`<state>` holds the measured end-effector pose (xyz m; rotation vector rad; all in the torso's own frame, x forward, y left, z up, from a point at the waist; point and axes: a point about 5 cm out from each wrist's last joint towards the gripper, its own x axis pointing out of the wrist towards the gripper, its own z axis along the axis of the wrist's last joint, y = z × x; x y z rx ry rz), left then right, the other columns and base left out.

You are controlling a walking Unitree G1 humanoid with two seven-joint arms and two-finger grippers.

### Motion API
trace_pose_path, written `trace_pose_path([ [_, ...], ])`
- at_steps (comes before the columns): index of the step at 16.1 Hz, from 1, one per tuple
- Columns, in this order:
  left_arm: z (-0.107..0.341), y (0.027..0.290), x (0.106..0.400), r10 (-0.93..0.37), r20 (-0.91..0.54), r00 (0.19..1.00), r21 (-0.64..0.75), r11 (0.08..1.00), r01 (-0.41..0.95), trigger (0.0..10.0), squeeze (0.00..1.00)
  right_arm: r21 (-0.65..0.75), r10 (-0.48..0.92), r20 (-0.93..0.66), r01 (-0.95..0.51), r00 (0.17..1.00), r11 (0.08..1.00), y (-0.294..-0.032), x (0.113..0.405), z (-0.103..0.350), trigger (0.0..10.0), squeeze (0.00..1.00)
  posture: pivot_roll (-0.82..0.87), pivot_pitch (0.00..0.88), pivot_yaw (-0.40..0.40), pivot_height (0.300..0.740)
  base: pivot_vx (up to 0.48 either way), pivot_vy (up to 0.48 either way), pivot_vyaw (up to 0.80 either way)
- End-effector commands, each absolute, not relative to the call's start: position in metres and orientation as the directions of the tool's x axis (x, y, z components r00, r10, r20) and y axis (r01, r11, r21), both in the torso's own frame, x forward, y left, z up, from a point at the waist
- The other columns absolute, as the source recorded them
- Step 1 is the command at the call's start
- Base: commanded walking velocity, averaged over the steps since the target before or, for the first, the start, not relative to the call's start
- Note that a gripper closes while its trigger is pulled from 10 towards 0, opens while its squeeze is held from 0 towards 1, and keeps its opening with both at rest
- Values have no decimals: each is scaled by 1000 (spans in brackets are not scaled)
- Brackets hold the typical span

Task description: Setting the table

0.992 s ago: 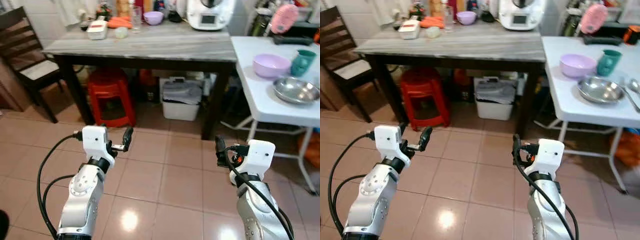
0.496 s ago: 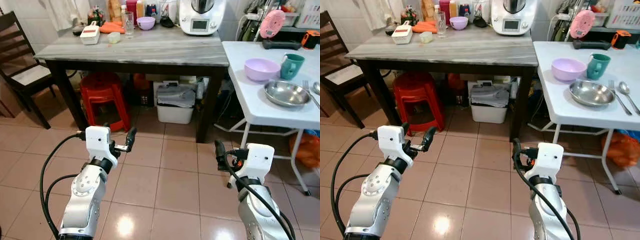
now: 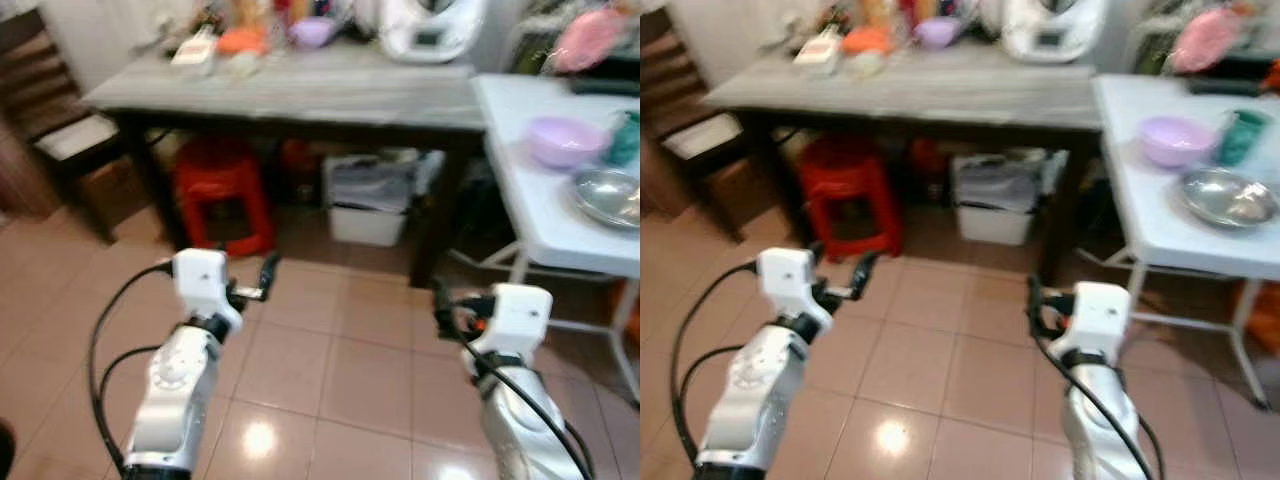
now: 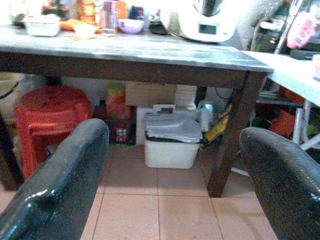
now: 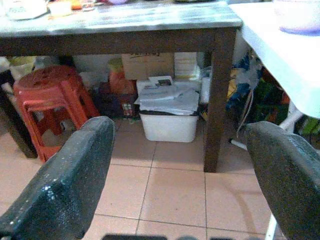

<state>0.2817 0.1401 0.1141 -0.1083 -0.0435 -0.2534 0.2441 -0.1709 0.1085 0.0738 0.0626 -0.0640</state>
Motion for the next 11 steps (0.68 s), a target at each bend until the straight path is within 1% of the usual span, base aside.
trace_pose_path([
  [1, 112, 151, 280, -214, 45, 976, -85, 973, 217, 10000, 0, 80, -37, -39, 40, 999, 996, -165, 247, 114, 10000, 0, 2, 0, 32, 740, 0, 0, 0],
  [7, 111, 153, 279, -190, 38, 981, -94, 977, 193, 10000, 0, 81, -36, -35, 39, 999, 996, -165, 248, 114, 10000, 0, 10, 0, 23, 740, 0, 0, 0],
  [8, 110, 154, 280, -179, 31, 983, -99, 978, 182, 10000, 0, 82, -39, -33, 42, 999, 996, -165, 248, 115, 10000, 0, 9, 0, 23, 740, 0, 0, -431],
  [11, 113, 153, 280, -211, 54, 976, -88, 972, 216, 10000, 0, 83, -44, -29, 46, 999, 995, -167, 247, 115, 10000, 0, 8, 0, 25, 740, 0, 0, -600],
])
